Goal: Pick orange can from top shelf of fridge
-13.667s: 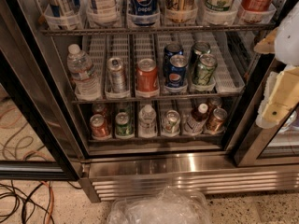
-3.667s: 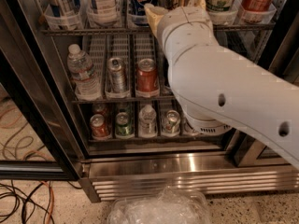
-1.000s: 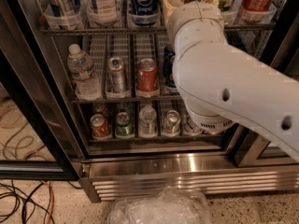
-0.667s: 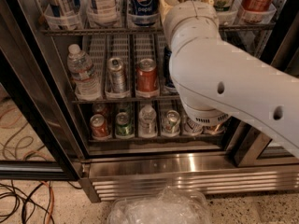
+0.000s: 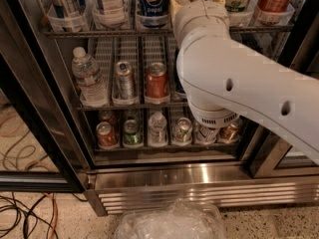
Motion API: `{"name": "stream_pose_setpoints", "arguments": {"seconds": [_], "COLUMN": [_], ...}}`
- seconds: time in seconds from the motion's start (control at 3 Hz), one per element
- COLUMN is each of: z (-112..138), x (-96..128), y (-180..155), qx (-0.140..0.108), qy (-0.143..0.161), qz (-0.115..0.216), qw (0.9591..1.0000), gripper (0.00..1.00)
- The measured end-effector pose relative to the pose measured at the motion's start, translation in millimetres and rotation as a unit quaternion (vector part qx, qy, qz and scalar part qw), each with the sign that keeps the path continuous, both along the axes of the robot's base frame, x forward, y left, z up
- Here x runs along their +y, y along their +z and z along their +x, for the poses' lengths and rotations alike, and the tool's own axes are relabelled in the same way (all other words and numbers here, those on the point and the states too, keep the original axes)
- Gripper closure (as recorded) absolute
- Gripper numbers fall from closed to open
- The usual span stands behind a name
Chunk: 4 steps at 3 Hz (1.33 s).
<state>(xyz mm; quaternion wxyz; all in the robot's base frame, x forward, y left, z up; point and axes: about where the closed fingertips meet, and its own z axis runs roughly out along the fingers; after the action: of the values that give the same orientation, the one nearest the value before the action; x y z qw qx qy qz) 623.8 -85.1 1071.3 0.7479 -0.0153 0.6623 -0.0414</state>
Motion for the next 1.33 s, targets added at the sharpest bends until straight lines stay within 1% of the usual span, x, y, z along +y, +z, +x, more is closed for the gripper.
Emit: {"name": "stream_pose_setpoints", "arguments": {"seconds": [0.33, 1.0, 1.33], "z": [6.0, 27.3, 29.6], "x": [-3.9, -6.8, -7.7], "y": [-3.3, -0.9, -3.6], "qx": [0.003, 0.003, 0.014], "qy": [-0.012, -0.025, -0.017], "qz": [-0.001, 0.001, 0.005], "qw": [0.9999, 0.9997, 0.9997], "gripper": [0.4, 0.39, 0.58]}}
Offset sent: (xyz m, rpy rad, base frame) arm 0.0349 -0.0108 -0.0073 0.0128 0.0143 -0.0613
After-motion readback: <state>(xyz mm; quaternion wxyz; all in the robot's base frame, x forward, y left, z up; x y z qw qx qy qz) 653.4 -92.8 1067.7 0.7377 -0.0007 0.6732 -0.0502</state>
